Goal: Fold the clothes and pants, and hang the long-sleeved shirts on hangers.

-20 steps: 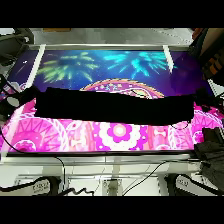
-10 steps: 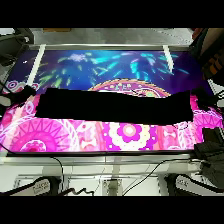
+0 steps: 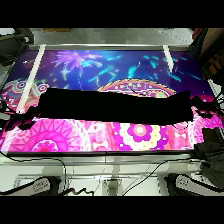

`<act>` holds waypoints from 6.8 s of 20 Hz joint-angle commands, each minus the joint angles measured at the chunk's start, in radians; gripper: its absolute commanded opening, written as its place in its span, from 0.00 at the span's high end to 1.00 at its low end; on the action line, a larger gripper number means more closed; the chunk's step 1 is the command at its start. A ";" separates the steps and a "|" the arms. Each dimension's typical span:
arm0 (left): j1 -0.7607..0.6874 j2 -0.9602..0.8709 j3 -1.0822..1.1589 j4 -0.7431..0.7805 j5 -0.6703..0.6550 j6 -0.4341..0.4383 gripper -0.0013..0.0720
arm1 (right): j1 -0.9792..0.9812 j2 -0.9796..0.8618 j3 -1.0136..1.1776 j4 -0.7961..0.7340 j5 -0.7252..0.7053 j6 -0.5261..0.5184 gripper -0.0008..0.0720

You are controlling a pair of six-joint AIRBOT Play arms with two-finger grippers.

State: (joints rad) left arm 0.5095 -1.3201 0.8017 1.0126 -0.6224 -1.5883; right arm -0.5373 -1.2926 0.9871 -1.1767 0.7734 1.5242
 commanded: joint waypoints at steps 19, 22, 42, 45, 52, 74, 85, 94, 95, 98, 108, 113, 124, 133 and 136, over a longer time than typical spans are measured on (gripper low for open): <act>-0.230 -0.090 0.338 0.037 0.116 0.279 0.97 | 0.763 -0.082 0.203 0.005 -0.325 -0.024 0.97; -0.269 0.060 0.339 0.064 0.085 0.388 0.97 | 0.880 -0.220 0.352 0.032 -0.311 0.034 0.97; -0.518 0.319 0.338 -0.034 0.021 0.425 0.97 | 1.299 -0.765 0.938 0.126 -0.100 0.114 0.97; -0.621 0.211 0.338 -0.034 -0.047 0.425 0.97 | 1.156 -0.710 0.938 0.011 0.124 0.114 0.97; -0.892 -0.040 0.338 -0.033 -0.145 0.331 0.97 | 0.782 -0.519 0.938 -0.059 0.382 0.106 0.97; -0.266 -0.240 0.138 -0.290 -0.407 0.721 0.02 | 0.420 -0.432 0.938 0.130 0.708 -0.314 0.97; -0.401 -0.217 0.253 -0.315 -0.475 0.654 0.97 | 0.576 -0.435 0.926 0.133 0.673 -0.314 0.97; -0.402 0.227 0.480 -0.110 -0.709 0.254 0.97 | 0.806 -0.439 0.616 0.157 0.447 -0.314 0.97; -0.402 0.260 0.486 -0.089 -0.708 0.229 0.97 | 0.845 -0.439 0.573 0.178 0.389 -0.313 0.97; -0.402 0.332 0.489 0.000 -0.708 0.174 0.97 | 0.977 -0.440 0.481 0.241 0.186 -0.302 0.97; -0.441 0.303 0.487 -0.055 -0.620 0.174 0.97 | 1.365 -0.541 0.463 0.385 -0.312 -0.122 0.97; -0.565 0.204 0.487 -0.154 -0.496 0.174 0.97 | 1.217 -0.496 0.463 0.291 -0.209 -0.122 0.97; -1.276 -0.231 0.488 -0.153 0.379 0.175 0.92 | 0.541 -0.257 0.463 0.013 0.291 -0.132 0.97; -1.229 -0.216 0.488 -0.150 0.381 0.178 0.03 | 0.415 -0.294 0.462 0.088 0.442 -0.262 0.26; -1.167 -0.195 0.488 -0.150 0.310 0.178 0.03 | 0.466 -0.360 0.462 0.267 0.537 -0.364 0.08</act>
State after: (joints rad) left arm -0.7036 -1.5322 1.2892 0.8623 -0.2588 -1.4109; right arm -0.0956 -1.6081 1.4490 -1.0485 1.2152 1.2575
